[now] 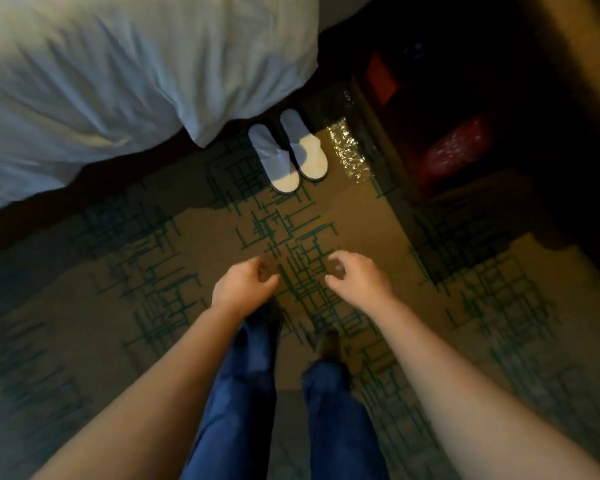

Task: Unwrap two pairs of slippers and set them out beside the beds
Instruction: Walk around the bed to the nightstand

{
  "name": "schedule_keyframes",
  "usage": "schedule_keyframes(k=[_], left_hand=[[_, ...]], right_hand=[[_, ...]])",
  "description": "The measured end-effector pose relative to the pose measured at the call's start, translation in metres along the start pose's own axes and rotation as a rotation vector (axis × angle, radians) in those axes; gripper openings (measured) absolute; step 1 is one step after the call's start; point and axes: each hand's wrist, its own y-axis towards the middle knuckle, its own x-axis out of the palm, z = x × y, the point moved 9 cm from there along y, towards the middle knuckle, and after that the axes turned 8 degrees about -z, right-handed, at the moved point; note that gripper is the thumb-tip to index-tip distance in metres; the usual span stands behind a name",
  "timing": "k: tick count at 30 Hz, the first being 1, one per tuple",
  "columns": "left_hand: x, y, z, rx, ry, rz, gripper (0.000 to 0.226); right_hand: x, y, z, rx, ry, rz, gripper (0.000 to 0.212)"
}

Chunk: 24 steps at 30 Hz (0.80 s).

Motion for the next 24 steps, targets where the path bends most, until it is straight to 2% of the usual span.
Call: schedule_keyframes(k=[7,12,16,24], left_hand=[[-0.046,-0.150,0.021,0.028,-0.033,-0.033,0.035],[-0.068,-0.253,0.005,0.003,-0.180,0.068,0.033],[-0.070,-0.322,-0.030,-0.026,-0.388,0.197,0.033],[-0.037,-0.422,-0.162,-0.258,-0.755,0.413,0.029]], right_hand=[[-0.012,-0.155,-0.056,-0.023,0.045,-0.048,0.041],[-0.007,-0.236,-0.080,-0.067,0.038,0.009,0.041],[0.018,-0.270,-0.104,-0.137,0.031,-0.012,0.041],[0.083,-0.288,-0.179,-0.264,-0.329,-0.070,0.045]])
